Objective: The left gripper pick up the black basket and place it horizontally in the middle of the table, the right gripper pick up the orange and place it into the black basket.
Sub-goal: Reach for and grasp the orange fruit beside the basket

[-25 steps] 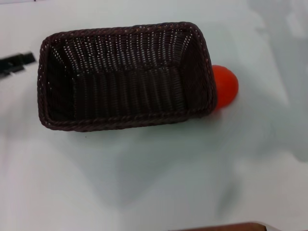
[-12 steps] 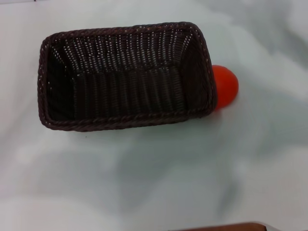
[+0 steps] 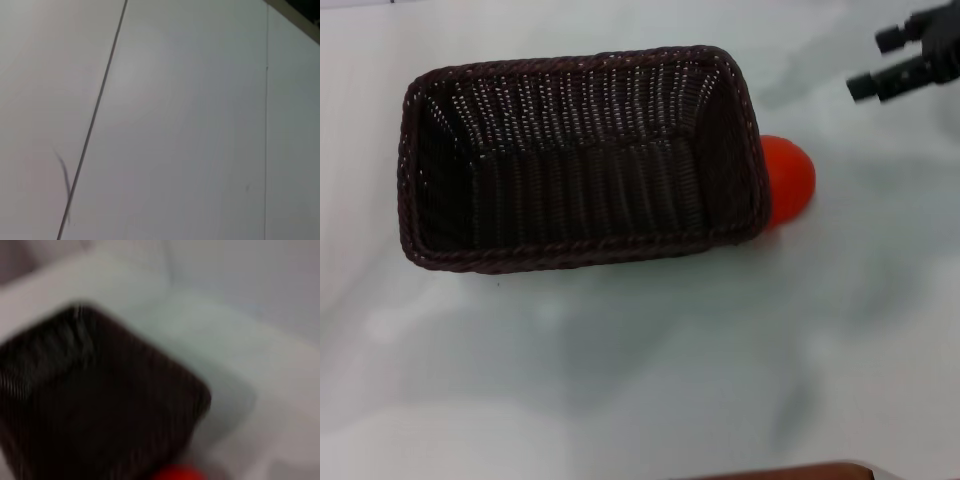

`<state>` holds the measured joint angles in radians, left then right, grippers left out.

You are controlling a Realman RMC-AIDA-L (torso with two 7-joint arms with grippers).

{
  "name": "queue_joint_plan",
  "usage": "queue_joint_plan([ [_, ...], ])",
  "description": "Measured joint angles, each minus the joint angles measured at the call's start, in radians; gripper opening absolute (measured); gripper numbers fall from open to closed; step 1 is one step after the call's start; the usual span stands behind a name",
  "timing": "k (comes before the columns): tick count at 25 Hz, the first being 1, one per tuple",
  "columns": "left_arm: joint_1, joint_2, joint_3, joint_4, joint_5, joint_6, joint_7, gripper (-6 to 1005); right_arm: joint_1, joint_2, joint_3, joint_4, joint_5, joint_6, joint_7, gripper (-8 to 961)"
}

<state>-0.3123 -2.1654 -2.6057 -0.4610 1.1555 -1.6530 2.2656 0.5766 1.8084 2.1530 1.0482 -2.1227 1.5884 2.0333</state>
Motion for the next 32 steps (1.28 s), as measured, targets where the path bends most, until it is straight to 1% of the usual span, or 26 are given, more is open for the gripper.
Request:
queue_joint_plan([
  [2, -0.004, 0.0, 0.002, 0.002, -0.001, 0.008, 0.001, 531, 0.045, 0.006, 0.0, 0.005, -0.115, 0.061, 0.025, 874],
  [4, -0.009, 0.0, 0.003, 0.007, -0.001, 0.012, 0.001, 531, 0.078, 0.022, -0.004, 0.004, -0.202, 0.083, 0.032, 867],
  [7, -0.011, 0.001, 0.002, 0.015, -0.002, 0.012, 0.001, 530, 0.109, 0.045, -0.014, -0.019, -0.282, 0.092, 0.034, 857],
  [13, -0.012, 0.002, -0.001, 0.032, -0.002, 0.013, -0.002, 530, 0.14, 0.081, -0.033, -0.081, -0.304, 0.065, 0.022, 836],
  [18, -0.013, 0.002, -0.002, 0.033, -0.004, 0.015, -0.004, 529, 0.176, 0.107, -0.099, -0.177, -0.319, -0.03, 0.019, 819],
  [21, -0.02, 0.002, 0.005, 0.036, -0.005, 0.017, -0.005, 529, 0.203, 0.136, -0.11, -0.24, -0.329, -0.097, 0.005, 809],
  [24, -0.024, 0.002, 0.007, 0.039, -0.005, 0.019, -0.005, 528, 0.224, 0.156, -0.126, -0.287, -0.335, -0.143, -0.01, 799],
  [27, -0.027, 0.001, 0.007, 0.04, -0.005, 0.022, -0.005, 528, 0.243, 0.166, -0.133, -0.324, -0.353, -0.17, -0.015, 789],
  [31, -0.028, 0.001, 0.007, 0.044, -0.005, 0.029, -0.005, 528, 0.247, 0.169, -0.13, -0.327, -0.357, -0.174, -0.022, 775],
  [32, -0.029, 0.001, 0.007, 0.045, -0.005, 0.033, -0.005, 528, 0.247, 0.169, -0.128, -0.326, -0.355, -0.174, -0.023, 730],
])
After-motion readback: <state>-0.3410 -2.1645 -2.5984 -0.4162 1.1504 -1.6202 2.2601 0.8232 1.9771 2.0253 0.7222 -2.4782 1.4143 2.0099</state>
